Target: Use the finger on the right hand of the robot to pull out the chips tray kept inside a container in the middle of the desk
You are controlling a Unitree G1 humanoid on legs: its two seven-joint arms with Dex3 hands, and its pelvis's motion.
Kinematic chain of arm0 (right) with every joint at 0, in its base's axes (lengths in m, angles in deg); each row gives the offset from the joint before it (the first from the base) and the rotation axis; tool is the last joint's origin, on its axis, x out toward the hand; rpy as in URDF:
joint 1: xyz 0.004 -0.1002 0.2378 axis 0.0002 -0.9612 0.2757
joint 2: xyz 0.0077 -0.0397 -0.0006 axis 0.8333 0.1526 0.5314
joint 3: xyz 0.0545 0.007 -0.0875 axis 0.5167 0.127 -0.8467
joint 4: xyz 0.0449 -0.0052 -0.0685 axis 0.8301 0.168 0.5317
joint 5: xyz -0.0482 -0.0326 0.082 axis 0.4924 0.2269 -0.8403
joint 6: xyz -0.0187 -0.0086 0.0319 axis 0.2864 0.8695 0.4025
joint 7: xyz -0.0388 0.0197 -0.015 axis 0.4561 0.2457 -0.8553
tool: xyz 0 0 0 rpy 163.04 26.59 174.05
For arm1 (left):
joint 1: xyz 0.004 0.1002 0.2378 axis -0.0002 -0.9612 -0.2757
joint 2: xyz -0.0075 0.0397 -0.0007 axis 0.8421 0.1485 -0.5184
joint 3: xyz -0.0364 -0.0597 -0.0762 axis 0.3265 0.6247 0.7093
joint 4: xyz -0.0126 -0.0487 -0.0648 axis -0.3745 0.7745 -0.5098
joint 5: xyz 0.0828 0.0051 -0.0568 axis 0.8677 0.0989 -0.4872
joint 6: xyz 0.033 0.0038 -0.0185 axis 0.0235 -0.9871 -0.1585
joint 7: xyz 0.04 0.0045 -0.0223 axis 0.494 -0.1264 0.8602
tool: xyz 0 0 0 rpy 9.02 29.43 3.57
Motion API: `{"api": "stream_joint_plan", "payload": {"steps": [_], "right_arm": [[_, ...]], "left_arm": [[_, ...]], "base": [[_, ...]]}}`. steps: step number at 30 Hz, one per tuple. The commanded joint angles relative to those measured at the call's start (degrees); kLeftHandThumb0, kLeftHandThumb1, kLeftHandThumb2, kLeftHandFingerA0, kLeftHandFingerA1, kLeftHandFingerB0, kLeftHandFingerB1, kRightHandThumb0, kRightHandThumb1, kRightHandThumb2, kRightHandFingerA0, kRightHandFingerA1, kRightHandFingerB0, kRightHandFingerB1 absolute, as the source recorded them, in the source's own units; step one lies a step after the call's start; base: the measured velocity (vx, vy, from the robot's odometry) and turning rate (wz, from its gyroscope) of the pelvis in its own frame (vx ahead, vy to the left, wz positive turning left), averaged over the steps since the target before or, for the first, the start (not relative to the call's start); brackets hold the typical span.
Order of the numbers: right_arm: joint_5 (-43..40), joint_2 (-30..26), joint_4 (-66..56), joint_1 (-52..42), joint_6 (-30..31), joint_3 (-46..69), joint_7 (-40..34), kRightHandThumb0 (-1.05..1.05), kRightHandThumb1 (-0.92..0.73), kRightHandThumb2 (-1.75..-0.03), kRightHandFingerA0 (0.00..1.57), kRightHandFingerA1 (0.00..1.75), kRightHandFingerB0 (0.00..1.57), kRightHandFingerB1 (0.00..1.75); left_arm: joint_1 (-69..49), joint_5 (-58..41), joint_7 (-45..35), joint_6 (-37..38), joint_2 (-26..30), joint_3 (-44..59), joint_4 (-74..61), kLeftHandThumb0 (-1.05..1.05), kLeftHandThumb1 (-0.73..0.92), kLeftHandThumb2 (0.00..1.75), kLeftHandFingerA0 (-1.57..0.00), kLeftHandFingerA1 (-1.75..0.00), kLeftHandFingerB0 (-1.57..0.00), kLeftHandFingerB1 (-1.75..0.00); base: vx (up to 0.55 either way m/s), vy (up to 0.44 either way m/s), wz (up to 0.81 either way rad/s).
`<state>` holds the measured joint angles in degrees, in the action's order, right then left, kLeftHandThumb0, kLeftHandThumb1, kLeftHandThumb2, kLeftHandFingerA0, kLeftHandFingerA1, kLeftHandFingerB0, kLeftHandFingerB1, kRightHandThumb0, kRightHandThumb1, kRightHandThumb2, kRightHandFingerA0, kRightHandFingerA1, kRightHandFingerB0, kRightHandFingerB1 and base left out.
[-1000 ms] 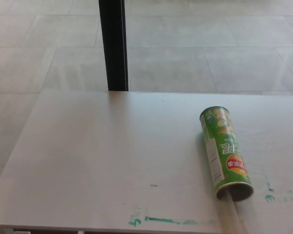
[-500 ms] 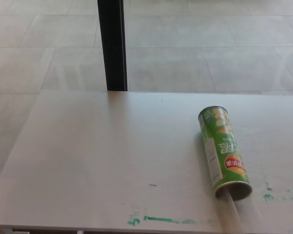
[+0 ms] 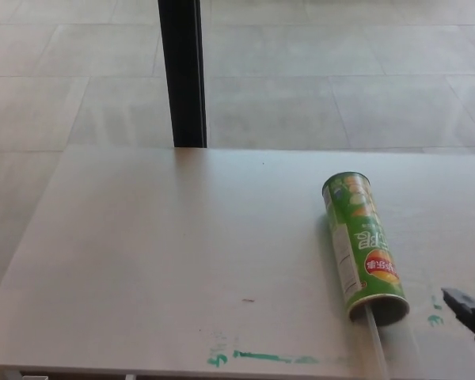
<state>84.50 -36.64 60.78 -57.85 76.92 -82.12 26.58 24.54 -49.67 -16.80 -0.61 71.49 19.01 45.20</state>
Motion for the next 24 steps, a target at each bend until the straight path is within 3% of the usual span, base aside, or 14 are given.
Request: {"api": "stream_joint_plan", "payload": {"steps": [1, 6, 7, 9, 13, 14, 15, 16, 17, 18, 23, 24], "right_arm": [[-10.9, 0.1, -1.2, -3.7, 0.3, 8.8, 3.4, -0.27, -0.54, -0.56, 0.88, 1.04, 0.0, 0.0], [-14.1, 1.0, -0.8, -4.7, 1.2, 12.8, 4.6, -0.25, -0.52, -0.55, 0.91, 1.08, 0.0, 0.01], [-19.5, 2.5, 7.4, -4.2, -1.0, 18.9, 1.8, -0.21, -0.51, -0.55, 0.94, 1.14, 0.0, 0.12], [-20.1, 2.7, 8.1, -4.1, -0.9, 20.1, 2.0, -0.18, -0.48, -0.65, 0.94, 1.12, 0.0, 0.08], [-22.0, 5.1, 16.9, -0.7, 0.2, 27.8, -3.8, -0.2, -0.53, -0.56, 0.93, 1.12, 0.0, 0.21], [-22.4, 4.9, 19.3, 0.2, 1.3, 29.0, -3.7, -0.26, -0.44, -0.76, 0.95, 1.11, 0.0, 0.17], [-22.7, 5.1, 20.7, 0.8, 1.2, 29.7, -3.9, -0.22, -0.53, -0.56, 0.94, 1.11, 0.0, 0.21], [-23.0, 5.5, 22.4, 1.6, 0.8, 30.4, -4.3, -0.22, -0.53, -0.56, 0.94, 1.11, 0.0, 0.21], [-22.8, 6.3, 23.1, 2.1, 2.7, 31.2, -5.0, -0.23, -0.53, -0.56, 0.91, 1.14, 0.0, 0.24], [-22.5, 7.0, 26.3, 3.3, 3.1, 32.0, -7.0, -0.22, -0.52, -0.56, 0.89, 1.17, 0.0, 0.31], [-28.7, 11.5, 39.8, 10.5, 5.8, 35.8, -9.2, -0.2, -0.54, -0.56, 0.91, 1.13, 0.0, 0.38], [-29.1, 11.9, 40.7, 11.0, 5.9, 36.2, -9.4, -0.22, -0.47, -0.65, 0.94, 1.1, 0.06, 0.27]], "left_arm": [[-0.4, 0.1, 0.3, -0.7, 1.0, 0.4, 0.1, -0.26, 0.62, 0.6, -0.59, -0.7, -0.56, -0.61], [0.0, 0.5, 0.8, -0.2, 1.0, 0.1, 1.3, -0.26, 0.62, 0.6, -0.62, -0.71, -0.57, -0.61], [-0.5, -0.2, -0.2, -0.3, 1.0, 0.6, 0.5, -0.26, 0.63, 0.61, -0.6, -0.73, -0.55, -0.61], [-0.5, -0.2, -0.1, -0.4, 0.9, 0.5, 0.7, -0.26, 0.63, 0.61, -0.61, -0.73, -0.56, -0.61], [-0.8, 0.3, 0.4, 0.3, 0.8, 0.2, 0.6, -0.26, 0.61, 0.61, -0.63, -0.73, -0.57, -0.62], [-1.1, 0.3, 0.2, 1.0, 0.5, 0.1, 0.7, -0.27, 0.61, 0.62, -0.63, -0.73, -0.57, -0.62], [-0.9, 0.2, 0.1, 1.1, 0.5, 0.2, 1.0, -0.27, 0.61, 0.62, -0.62, -0.73, -0.57, -0.62], [-0.7, 0.1, 0.0, 1.2, 0.5, 0.2, 1.5, -0.27, 0.61, 0.62, -0.62, -0.73, -0.57, -0.62], [-0.7, 0.4, 0.3, 0.8, 0.6, 0.0, 1.4, -0.29, 0.43, 0.9, -0.61, -0.76, -0.51, -0.67], [-1.3, 0.4, 0.4, 0.4, 0.4, -0.1, 0.1, -0.25, 0.63, 0.62, -0.62, -0.72, -0.56, -0.61], [-0.8, 0.1, 0.5, 0.6, 0.2, 0.1, 1.4, -0.24, 0.65, 0.6, -0.62, -0.71, -0.56, -0.6], [-0.8, 0.1, 0.5, 0.6, 0.2, 0.1, 1.4, -0.26, 0.64, 0.6, -0.63, -0.73, -0.56, -0.6]], "base": [[0.0, 0.0, 0.0], [0.0, 0.0, 0.0], [0.0, 0.0, 0.0], [0.0, 0.0, 0.0], [0.0, 0.0, 0.0], [0.0, 0.0, 0.0], [0.0, 0.0, 0.0], [0.0, 0.0, 0.0], [0.0, 0.0, 0.0], [0.0, 0.0, 0.0], [0.0, 0.0, 0.0], [0.0, 0.0, 0.0]]}}
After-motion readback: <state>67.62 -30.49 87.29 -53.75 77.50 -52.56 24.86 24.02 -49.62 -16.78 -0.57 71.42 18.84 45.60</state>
